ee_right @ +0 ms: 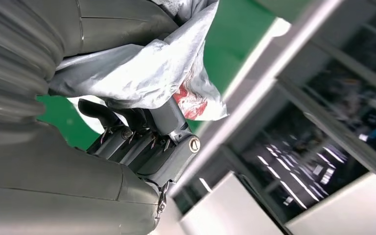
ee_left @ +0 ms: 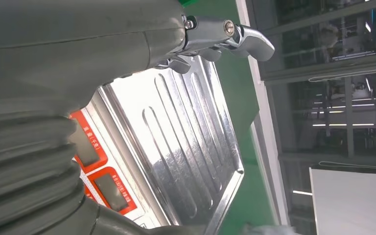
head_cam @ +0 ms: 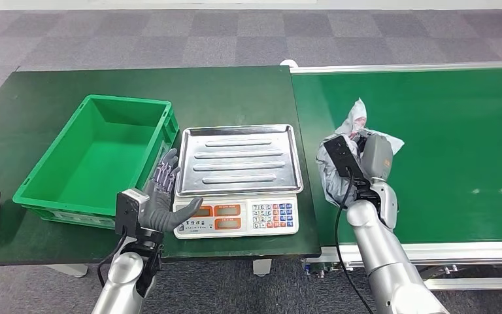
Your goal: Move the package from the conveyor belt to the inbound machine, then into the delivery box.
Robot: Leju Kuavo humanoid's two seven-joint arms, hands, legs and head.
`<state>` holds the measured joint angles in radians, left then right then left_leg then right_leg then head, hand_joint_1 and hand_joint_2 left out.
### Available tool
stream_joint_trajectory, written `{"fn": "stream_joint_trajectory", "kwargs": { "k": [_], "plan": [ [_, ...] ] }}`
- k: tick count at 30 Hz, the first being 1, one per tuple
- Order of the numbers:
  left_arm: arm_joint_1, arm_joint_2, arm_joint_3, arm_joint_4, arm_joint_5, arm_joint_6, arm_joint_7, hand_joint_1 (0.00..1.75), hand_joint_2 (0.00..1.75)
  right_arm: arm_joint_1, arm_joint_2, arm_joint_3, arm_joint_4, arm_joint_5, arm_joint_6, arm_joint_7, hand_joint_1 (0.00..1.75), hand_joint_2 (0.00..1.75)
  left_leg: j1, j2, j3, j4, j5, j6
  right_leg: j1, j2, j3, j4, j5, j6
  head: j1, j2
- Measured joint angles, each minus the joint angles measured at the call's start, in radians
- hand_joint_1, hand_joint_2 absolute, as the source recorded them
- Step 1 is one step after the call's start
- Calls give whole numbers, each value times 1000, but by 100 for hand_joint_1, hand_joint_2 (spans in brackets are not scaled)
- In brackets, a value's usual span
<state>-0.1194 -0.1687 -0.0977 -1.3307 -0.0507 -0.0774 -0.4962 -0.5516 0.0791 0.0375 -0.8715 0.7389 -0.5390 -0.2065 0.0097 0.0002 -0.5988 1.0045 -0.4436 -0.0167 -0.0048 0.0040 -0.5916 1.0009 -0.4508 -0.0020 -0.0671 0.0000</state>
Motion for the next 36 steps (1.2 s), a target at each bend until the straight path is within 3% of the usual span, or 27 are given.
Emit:
{"fn": "stream_joint_trajectory", "kwargs": {
  "k": [10,15,27,36],
  "plan": [
    [-4,0,0,0,-3,0,-1,0,175,18,-28,79,-155,-60,12,0,175,175,0,0,0,0,0,0,0,0,0,0,0,0,0,0],
    [-21,-1,0,7,-4,-2,-6,0,175,-14,-28,129,-172,-59,73,6,175,175,0,0,0,0,0,0,0,0,0,0,0,0,0,0],
    [-70,-1,0,46,2,4,-18,0,175,-107,69,390,-108,-48,117,19,175,175,0,0,-1,0,2,-1,0,0,-2,2,0,-1,0,0],
    [-72,-1,0,56,7,7,-20,0,175,-119,89,466,-79,-66,123,20,172,175,0,-1,-2,0,2,-1,-1,-1,-2,2,0,0,0,0]
  ]
}}
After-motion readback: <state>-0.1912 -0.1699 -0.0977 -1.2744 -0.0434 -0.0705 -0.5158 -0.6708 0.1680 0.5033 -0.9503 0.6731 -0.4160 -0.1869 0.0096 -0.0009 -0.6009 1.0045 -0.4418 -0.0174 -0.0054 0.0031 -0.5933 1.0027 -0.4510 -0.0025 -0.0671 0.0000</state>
